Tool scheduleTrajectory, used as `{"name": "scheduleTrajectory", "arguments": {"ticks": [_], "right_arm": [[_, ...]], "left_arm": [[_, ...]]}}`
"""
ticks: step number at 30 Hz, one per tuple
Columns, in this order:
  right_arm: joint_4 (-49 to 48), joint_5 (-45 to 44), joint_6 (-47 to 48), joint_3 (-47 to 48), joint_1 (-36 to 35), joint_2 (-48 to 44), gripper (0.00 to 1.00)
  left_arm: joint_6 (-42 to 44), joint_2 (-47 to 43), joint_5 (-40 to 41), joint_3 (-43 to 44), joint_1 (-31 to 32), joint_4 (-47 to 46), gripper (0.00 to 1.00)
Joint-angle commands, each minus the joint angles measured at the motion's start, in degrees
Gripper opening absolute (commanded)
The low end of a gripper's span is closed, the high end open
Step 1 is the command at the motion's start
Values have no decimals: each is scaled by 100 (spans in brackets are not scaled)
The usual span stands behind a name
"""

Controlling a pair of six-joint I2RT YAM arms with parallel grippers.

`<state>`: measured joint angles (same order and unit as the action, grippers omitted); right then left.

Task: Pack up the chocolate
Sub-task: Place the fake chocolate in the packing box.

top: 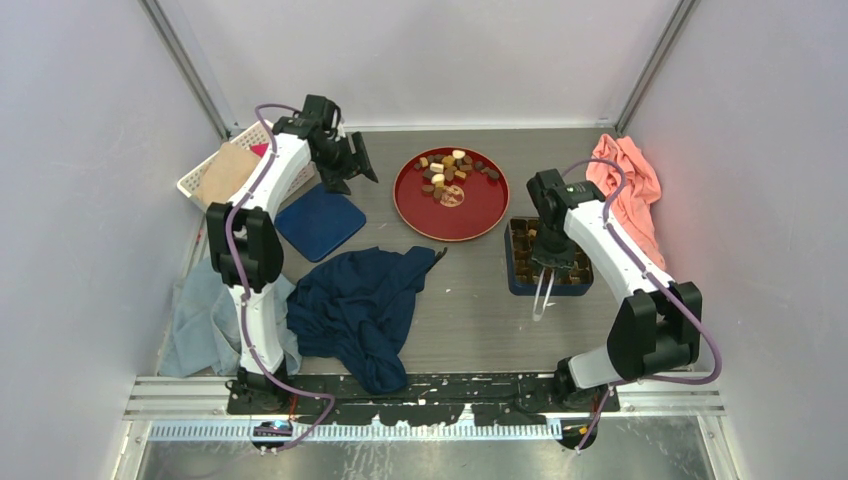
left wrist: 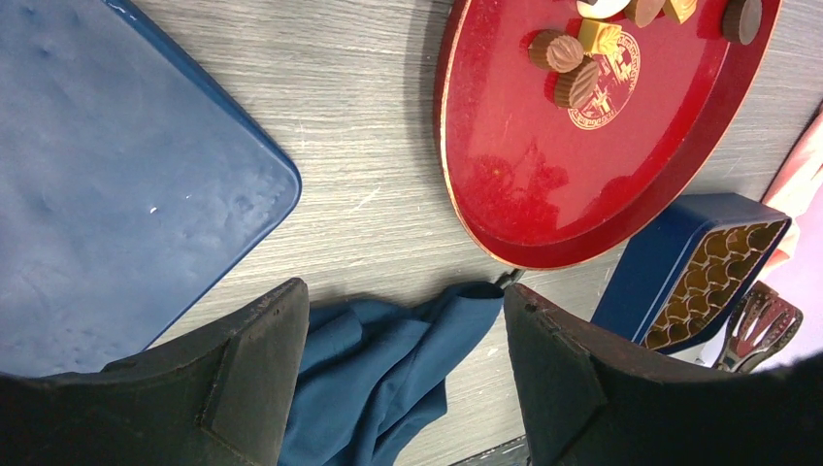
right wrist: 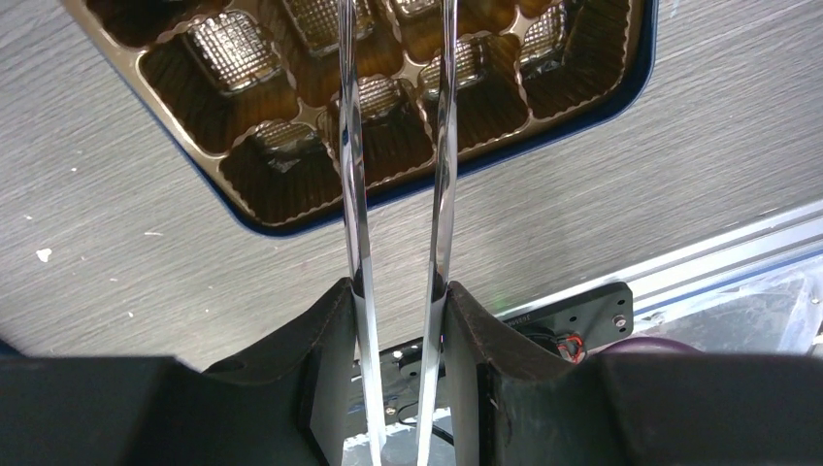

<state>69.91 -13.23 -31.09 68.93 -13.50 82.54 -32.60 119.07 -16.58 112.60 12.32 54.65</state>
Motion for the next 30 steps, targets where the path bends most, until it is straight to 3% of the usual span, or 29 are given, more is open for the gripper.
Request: {"name": "scheduleTrajectory", "arguments": {"ticks": [1, 19, 30], "right_arm": [[-252, -125, -43, -146, 128, -99, 7], [-578, 309, 317, -292, 501, 308, 10], [-546, 330, 474, -139, 567, 537, 19]], "left_arm": [[-13, -46, -87, 226, 16, -96, 74], [-104, 95, -108, 385, 25, -119, 74], [-84, 140, -74, 491, 25, -95, 74]]}}
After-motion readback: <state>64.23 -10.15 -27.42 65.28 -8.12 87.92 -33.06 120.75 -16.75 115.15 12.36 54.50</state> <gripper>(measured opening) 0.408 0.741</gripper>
